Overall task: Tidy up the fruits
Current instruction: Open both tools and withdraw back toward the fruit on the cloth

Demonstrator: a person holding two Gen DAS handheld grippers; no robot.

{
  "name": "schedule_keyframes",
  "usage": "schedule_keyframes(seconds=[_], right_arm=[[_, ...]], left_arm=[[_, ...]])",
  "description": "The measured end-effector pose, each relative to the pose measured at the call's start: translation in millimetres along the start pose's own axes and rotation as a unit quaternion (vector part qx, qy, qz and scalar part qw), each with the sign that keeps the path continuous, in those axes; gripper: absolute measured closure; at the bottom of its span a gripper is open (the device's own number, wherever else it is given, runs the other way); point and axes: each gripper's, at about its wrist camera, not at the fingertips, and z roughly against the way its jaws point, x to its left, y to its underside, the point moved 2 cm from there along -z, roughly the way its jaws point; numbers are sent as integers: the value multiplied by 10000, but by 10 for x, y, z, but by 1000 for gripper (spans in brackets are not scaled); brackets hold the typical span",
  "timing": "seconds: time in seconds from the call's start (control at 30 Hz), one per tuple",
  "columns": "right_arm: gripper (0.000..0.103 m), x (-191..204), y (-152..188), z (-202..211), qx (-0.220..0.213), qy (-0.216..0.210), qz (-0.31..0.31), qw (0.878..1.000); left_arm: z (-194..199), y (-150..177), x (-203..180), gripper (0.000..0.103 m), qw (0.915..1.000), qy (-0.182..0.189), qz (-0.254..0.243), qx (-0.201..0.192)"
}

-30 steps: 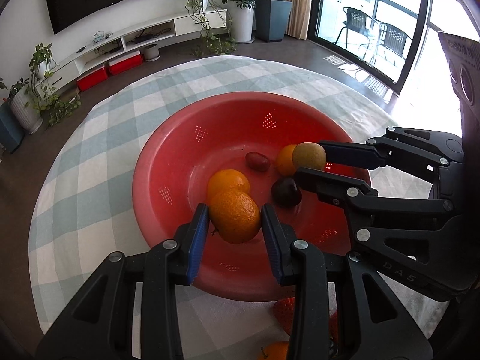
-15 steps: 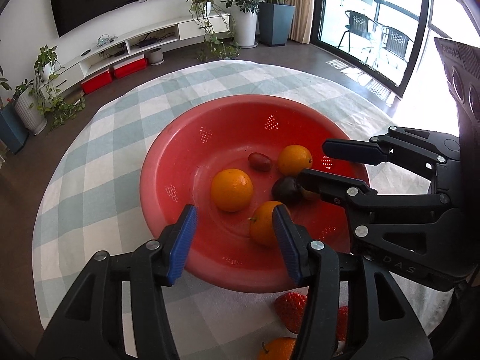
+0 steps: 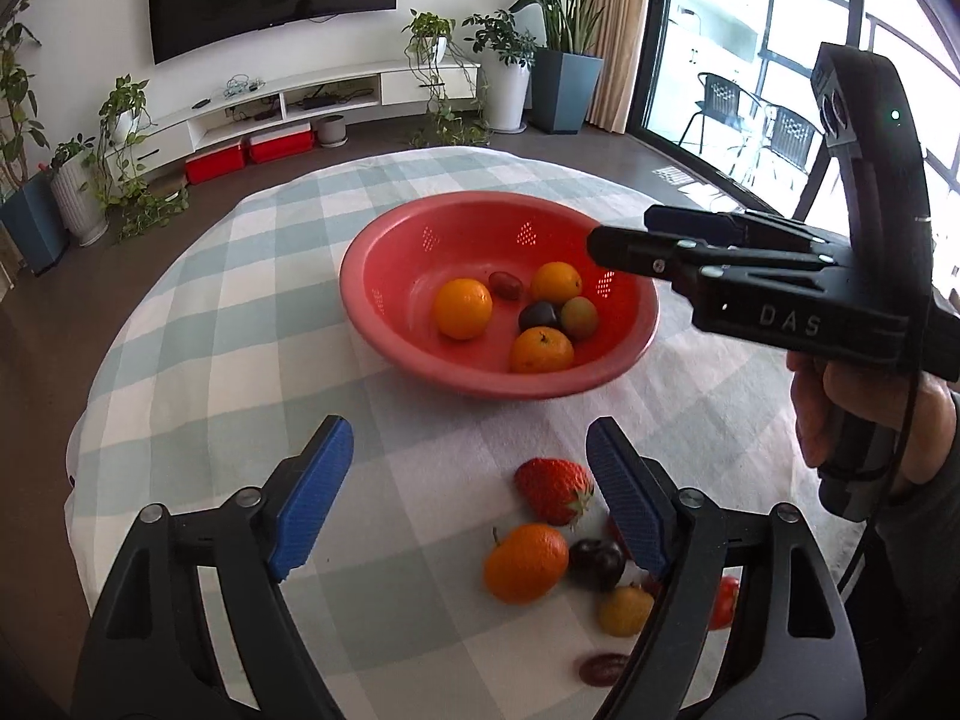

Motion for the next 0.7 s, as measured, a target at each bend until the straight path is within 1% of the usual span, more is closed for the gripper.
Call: schedule_keyframes(seconds=[0.13, 0.3, 0.37, 0.47, 0.57, 0.7], right_arm=[[35, 73, 56, 235, -142, -98, 8, 9999], [34, 143, 307, 520, -144, -213, -128, 9996], [34, 133, 447, 590, -71, -251, -289, 9992], [34, 88, 613, 618, 106, -382, -597, 9974], [34, 46, 681, 582, 214, -470, -760, 9958], [34, 40, 699, 573, 193, -496, -761, 9957]], left_arm=[[70, 288, 47, 24, 9998, -25, 97, 172], [39, 520, 17, 24, 9992, -100, -100, 380], [20, 556, -25, 24, 9987, -140, -282, 397], [-49, 552, -49, 24, 9981, -64, -421, 436], [-127, 561, -75, 24, 9971, 68, -505, 557], [-215, 581, -110, 24, 9956, 168, -607, 690]])
